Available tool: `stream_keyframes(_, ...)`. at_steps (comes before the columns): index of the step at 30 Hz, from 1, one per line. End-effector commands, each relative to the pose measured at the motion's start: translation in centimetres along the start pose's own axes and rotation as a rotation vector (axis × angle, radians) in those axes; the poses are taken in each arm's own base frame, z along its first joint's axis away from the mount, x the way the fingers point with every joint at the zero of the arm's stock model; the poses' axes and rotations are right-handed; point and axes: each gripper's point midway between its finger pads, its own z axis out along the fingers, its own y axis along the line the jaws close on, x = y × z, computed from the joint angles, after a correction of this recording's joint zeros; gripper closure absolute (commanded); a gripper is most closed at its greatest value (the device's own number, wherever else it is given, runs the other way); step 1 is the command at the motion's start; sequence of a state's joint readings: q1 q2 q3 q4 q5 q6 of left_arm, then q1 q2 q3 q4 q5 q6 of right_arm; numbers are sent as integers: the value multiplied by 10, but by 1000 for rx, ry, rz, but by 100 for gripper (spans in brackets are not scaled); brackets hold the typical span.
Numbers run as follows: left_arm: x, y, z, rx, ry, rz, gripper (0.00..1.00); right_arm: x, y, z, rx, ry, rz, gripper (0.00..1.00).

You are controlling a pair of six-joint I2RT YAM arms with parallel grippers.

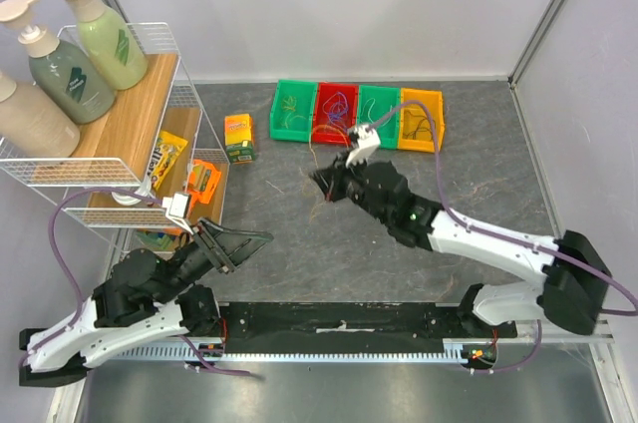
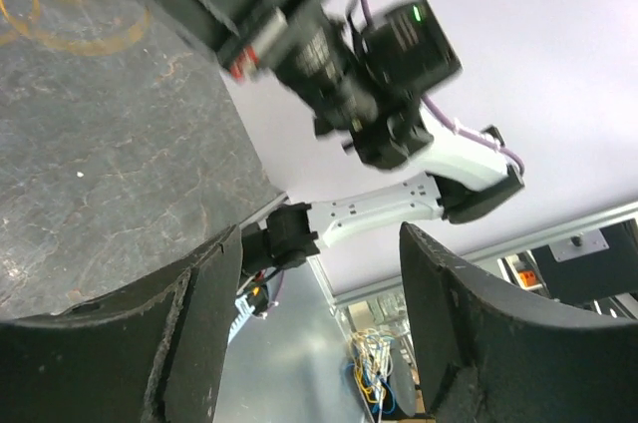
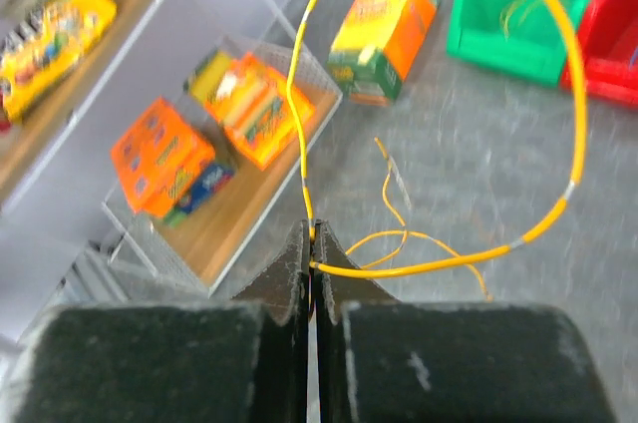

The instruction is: Untangle the cables

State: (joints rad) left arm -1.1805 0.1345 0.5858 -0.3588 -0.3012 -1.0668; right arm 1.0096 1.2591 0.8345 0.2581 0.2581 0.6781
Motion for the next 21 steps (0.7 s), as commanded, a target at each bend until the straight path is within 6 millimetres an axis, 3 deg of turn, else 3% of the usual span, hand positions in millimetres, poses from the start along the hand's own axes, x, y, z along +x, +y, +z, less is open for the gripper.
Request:
stream_keyframes(1, 0, -12, -15, 43, 42, 33, 29, -86, 11, 45, -120, -183, -94, 100)
stream_keyframes(7, 5, -20, -22, 67, 99, 82, 29, -152, -23, 124, -96, -315, -215, 100)
stream_keyframes(12, 12, -18, -21, 59, 142, 110, 29, -172, -56, 209, -97, -348, -302, 100)
stream_keyframes(17, 17, -13, -19, 36, 165, 119, 29, -159, -88, 272, -33, -304, -450, 100)
stream_keyframes(21, 18, -8, -20, 13, 170, 117, 29, -122, -118, 301, 0, -238, -441, 100)
